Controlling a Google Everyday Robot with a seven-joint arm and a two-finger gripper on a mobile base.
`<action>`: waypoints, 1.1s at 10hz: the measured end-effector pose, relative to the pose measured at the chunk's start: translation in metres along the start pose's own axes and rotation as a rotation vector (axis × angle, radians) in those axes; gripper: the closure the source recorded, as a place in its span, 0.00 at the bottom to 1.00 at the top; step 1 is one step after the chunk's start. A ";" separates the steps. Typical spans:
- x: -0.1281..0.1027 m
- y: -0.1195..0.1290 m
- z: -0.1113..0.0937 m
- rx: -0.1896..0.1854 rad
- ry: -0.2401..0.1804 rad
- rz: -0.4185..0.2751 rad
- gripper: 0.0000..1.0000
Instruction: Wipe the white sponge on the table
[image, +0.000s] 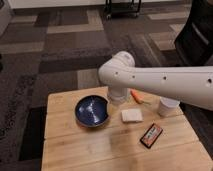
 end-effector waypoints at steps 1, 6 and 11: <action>0.001 0.000 0.000 0.001 0.001 -0.001 0.35; 0.000 0.000 0.000 0.000 0.000 -0.004 0.35; 0.009 -0.039 0.019 -0.015 -0.010 -0.139 0.35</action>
